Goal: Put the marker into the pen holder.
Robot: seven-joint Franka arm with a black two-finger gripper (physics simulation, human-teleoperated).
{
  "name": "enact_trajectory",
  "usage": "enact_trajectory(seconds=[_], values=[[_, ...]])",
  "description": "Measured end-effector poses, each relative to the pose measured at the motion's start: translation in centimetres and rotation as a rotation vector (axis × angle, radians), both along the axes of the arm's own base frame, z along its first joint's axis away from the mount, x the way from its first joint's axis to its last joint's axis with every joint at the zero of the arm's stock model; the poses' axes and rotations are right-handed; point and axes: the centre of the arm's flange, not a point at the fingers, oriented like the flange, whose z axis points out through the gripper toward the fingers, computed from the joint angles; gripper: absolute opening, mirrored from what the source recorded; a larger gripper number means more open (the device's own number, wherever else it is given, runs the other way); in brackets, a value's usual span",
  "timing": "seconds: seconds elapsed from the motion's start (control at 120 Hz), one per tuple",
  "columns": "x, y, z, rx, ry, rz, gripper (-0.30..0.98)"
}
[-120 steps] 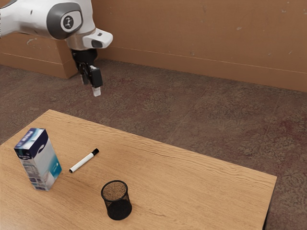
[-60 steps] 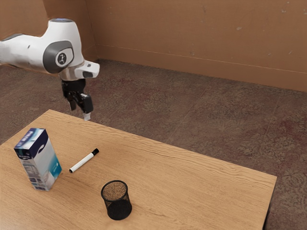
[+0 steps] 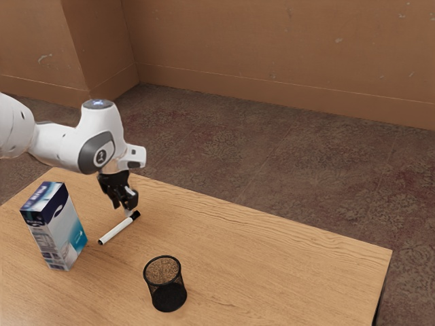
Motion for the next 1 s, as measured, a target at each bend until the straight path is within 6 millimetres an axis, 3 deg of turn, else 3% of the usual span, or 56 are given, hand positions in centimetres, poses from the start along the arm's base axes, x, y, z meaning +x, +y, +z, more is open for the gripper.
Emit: enact_trajectory(seconds=[0.167, 0.492, 0.875, 1.0], values=[[0.4, 0.6, -2.6, 0.023, 0.005, 0.0, 0.22], [2.2, 0.8, -4.2, 0.033, -0.017, -0.006, 0.2], [2.3, 0.8, -5.6, 0.034, -0.003, -0.013, 0.19], [2.3, 0.9, -5.7, 0.035, -0.002, -0.016, 0.09]])
